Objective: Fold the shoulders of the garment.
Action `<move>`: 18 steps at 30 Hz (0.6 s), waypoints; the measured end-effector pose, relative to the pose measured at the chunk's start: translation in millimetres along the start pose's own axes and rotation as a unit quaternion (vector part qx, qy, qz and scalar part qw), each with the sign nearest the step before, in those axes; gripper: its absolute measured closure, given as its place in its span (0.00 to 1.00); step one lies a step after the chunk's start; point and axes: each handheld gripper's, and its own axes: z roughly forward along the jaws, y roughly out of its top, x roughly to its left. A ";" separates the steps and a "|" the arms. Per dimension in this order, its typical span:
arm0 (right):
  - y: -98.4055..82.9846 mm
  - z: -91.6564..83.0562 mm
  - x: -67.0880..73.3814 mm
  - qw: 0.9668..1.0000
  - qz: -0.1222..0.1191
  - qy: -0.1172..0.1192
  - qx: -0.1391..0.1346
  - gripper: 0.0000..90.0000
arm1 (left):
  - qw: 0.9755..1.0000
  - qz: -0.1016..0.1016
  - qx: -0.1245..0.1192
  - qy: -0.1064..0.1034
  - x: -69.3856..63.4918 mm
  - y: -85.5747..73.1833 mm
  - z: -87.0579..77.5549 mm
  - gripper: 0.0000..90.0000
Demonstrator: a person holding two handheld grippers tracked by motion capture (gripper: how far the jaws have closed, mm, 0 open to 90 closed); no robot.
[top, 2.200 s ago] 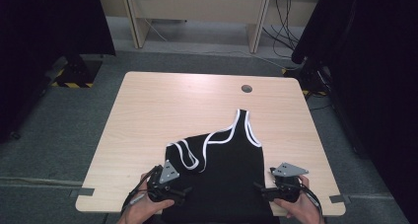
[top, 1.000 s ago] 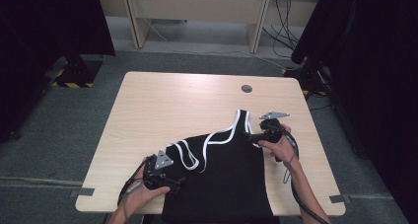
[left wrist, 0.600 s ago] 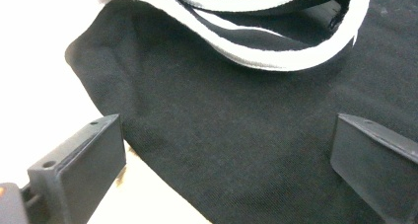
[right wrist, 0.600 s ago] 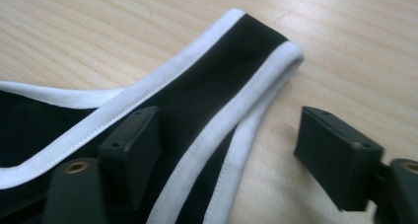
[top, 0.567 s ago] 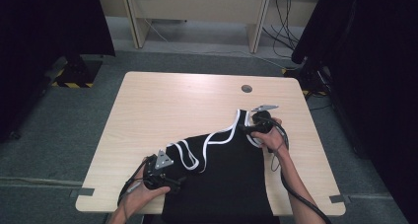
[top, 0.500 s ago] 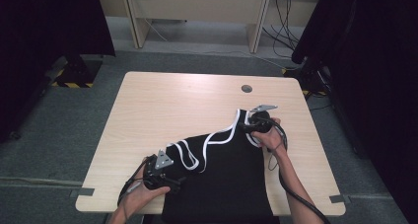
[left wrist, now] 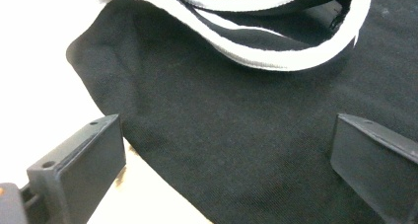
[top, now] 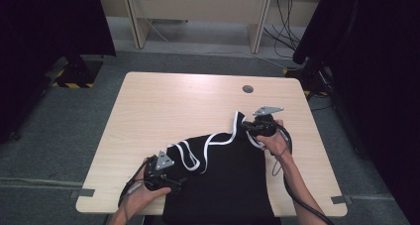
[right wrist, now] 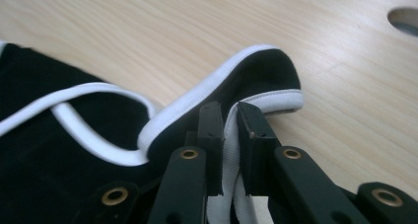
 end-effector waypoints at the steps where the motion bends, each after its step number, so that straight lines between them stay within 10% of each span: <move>1: -1.2 -4.9 4.3 1.000 -0.004 0.005 -0.008 0.91 | 1.000 0.000 0.000 0.000 0.0 0.0 0.0 0.00; 9: -35.1 -36.9 39.8 0.998 -0.024 0.026 -0.052 0.89 | 1.000 -0.001 0.000 0.001 0.0 -0.1 -0.1 0.00; 18: -38.5 -45.6 43.5 0.998 0.007 0.029 -0.055 0.58 | 1.000 -0.001 0.000 0.001 0.1 -0.1 -0.1 0.00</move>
